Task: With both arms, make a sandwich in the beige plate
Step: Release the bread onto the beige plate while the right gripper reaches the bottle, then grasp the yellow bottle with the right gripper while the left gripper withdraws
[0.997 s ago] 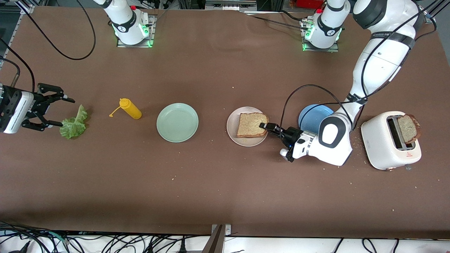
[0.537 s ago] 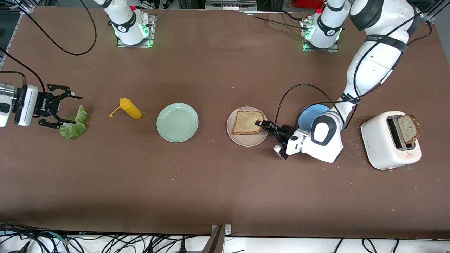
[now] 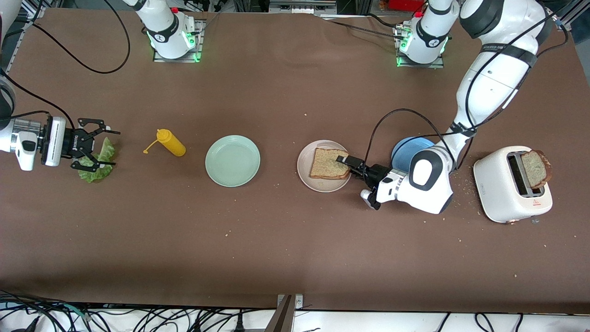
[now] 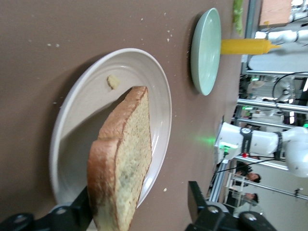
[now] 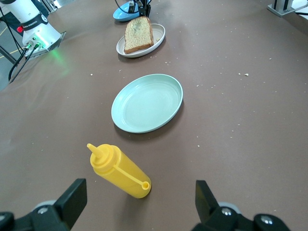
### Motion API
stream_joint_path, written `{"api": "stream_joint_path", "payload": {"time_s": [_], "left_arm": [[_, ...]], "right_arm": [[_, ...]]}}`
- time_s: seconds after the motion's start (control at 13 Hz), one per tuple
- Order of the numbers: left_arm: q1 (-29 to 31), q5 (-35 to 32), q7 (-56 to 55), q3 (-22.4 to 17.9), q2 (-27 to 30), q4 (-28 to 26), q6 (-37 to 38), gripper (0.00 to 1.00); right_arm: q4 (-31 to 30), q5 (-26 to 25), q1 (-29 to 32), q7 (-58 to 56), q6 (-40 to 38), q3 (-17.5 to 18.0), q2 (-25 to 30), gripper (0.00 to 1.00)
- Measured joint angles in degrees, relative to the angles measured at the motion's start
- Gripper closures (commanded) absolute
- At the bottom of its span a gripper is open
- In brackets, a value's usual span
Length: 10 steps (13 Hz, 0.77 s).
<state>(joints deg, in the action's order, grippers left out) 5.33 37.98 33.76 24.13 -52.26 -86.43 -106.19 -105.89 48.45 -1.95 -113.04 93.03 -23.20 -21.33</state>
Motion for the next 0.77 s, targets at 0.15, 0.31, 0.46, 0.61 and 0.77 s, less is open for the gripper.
{"api": "stream_joint_path", "payload": {"time_s": [0.15,0.31,0.46,0.61,0.77], "left_arm": [[-0.3,-5.67,-3.01,0.22,2.05,0.17,0.0,0.0],[-1.29,-10.95,-6.67,0.48,4.12,0.26,0.01,0.0],[-2.15,-15.53,-10.14,0.63,6.26,0.46,0.03,0.0],[-2.43,-18.39,-13.56,0.64,9.11,0.71,0.6,0.0],[-2.51,-22.28,-18.91,0.69,13.07,0.99,2.1,0.0]], "right_arm": [[-0.15,1.08,0.17,-1.41,-0.6,0.0,-0.47,0.0],[-0.32,2.24,0.41,-3.3,-1.35,0.0,-1.64,0.0],[-0.43,3.21,0.63,-4.97,-1.78,0.0,-3.04,0.0],[-0.46,3.66,0.8,-5.79,-2.42,0.0,-4.08,0.0],[-0.5,5.74,1.02,-8.12,-3.68,0.0,-5.41,0.0]]}}
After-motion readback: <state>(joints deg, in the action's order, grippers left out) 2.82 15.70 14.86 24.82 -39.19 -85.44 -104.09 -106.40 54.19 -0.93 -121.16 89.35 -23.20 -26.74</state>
